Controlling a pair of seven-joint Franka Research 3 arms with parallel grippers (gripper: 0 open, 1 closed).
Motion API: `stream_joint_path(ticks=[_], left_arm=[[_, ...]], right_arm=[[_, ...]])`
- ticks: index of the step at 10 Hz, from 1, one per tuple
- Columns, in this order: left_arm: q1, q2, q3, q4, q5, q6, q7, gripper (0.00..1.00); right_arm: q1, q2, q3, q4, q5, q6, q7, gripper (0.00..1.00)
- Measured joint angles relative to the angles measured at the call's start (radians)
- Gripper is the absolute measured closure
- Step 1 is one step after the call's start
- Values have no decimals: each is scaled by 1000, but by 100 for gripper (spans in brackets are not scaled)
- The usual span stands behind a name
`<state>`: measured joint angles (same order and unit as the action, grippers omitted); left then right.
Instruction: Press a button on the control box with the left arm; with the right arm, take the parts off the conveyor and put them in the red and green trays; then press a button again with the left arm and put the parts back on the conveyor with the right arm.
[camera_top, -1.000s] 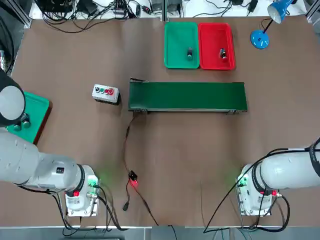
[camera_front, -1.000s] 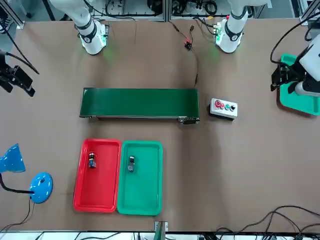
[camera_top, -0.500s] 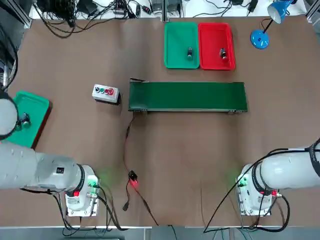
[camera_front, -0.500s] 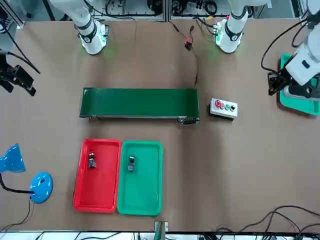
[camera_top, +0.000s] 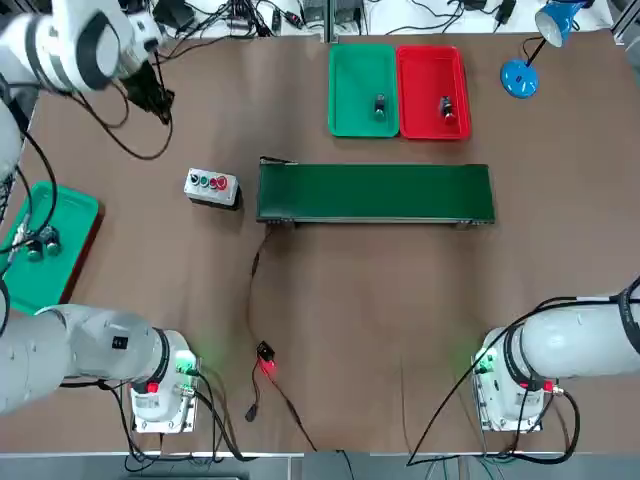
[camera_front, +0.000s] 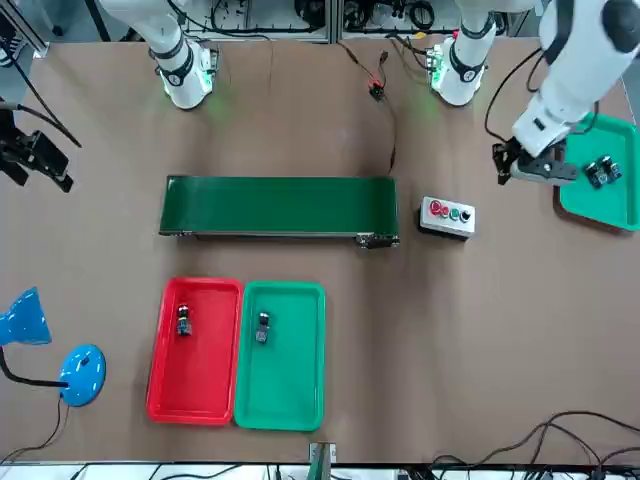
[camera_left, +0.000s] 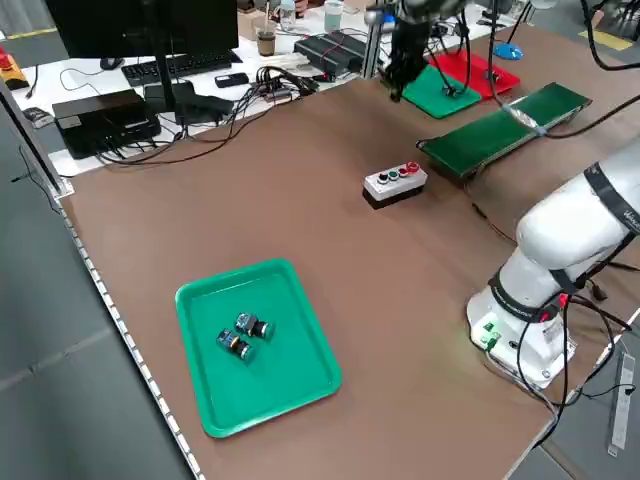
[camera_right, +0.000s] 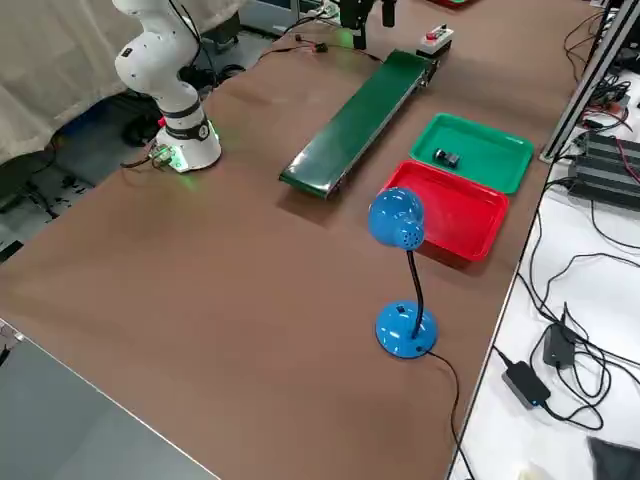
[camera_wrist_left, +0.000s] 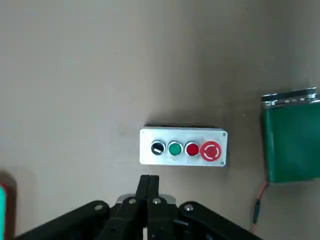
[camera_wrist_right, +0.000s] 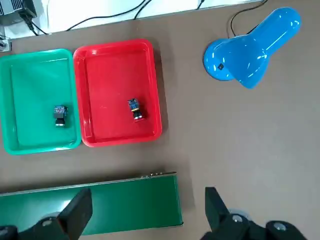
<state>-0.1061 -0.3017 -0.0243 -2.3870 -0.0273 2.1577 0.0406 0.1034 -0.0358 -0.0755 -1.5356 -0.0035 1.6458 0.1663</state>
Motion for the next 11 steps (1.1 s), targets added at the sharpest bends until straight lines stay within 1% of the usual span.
stream_joint_path(ticks=[1, 2, 3, 5, 7, 9, 11], left_arm=[[0, 2, 0, -55, 0, 54, 0, 99], [0, 8, 0, -88, 0, 83, 0, 99], [0, 25, -6, -103, 0, 106, 0, 99], [0, 93, -43, -107, 0, 154, -13, 99], [-1, 178, -69, -107, 0, 204, -39, 99], [0, 244, -73, -106, 0, 243, -42, 99], [0, 286, -73, -104, 0, 275, -42, 99]], right_arm=[[0, 0, 2, 0, 0, 0, 0, 0], [0, 0, 2, -1, 0, -1, 0, 0], [0, 0, 3, -1, 0, -3, 0, 0], [0, 0, 4, -1, 0, -4, 0, 0], [0, 0, 4, -1, 0, -4, 0, 0], [0, 0, 4, -1, 0, -5, 0, 0], [0, 0, 4, -1, 0, -5, 0, 0]])
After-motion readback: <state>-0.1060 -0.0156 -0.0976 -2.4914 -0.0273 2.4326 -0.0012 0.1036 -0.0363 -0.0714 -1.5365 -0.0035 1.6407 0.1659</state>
